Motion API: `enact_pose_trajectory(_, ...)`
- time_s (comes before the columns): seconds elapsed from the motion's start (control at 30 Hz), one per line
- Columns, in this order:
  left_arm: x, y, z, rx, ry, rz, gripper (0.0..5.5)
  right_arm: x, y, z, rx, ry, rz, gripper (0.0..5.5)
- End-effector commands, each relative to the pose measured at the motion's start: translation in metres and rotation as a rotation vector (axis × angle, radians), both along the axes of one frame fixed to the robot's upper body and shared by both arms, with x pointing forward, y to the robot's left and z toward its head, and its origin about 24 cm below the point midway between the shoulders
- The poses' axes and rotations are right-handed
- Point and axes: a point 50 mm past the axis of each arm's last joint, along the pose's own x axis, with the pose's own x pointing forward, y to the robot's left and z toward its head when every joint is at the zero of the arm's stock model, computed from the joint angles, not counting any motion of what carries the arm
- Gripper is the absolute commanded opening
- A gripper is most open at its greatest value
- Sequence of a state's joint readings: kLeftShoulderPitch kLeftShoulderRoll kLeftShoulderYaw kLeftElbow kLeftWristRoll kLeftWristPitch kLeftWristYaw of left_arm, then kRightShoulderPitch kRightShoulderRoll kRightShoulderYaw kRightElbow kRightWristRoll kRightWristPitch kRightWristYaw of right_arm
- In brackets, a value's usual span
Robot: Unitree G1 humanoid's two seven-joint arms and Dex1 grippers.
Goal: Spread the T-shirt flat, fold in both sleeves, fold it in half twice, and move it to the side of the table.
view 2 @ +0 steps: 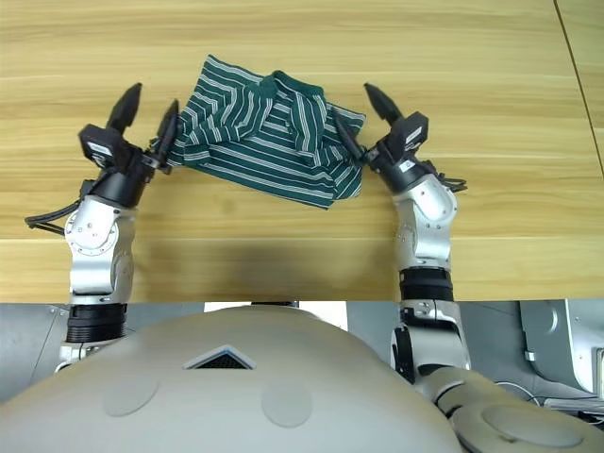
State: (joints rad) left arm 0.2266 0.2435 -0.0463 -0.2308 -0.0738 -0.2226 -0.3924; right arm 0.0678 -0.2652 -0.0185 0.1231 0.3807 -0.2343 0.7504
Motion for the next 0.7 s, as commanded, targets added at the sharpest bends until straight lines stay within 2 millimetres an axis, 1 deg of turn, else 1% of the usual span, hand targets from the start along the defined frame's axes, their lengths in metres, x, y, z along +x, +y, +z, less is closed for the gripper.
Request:
enact_pose_trajectory(0.03,-0.005,-0.013,0.000,0.101,0.048,-0.098,2.53,-0.014,0.006,0.003,0.041,0.142,0.014,3.29)
enact_pose_trajectory(0.17,-0.008,-0.020,-0.001,0.108,0.061,-0.098,2.53,-0.025,0.017,-0.001,0.044,0.284,0.012,3.29)
enact_pose_trajectory(0.37,-0.011,-0.023,-0.001,0.091,0.059,-0.078,2.53,-0.031,0.040,-0.002,0.058,0.396,0.067,3.29)
enact_pose_trajectory(0.53,-0.012,-0.025,-0.001,0.090,0.054,-0.081,2.53,-0.030,0.047,-0.010,0.042,0.469,0.047,3.29)
enact_pose_trajectory(0.6,-0.012,-0.026,-0.001,0.091,0.052,-0.082,2.53,-0.027,0.047,-0.014,0.027,0.496,0.019,3.29)
enact_pose_trajectory(0.7,-0.013,-0.027,0.000,0.089,0.051,-0.082,2.53,-0.022,0.048,-0.016,0.022,0.510,-0.015,3.29)
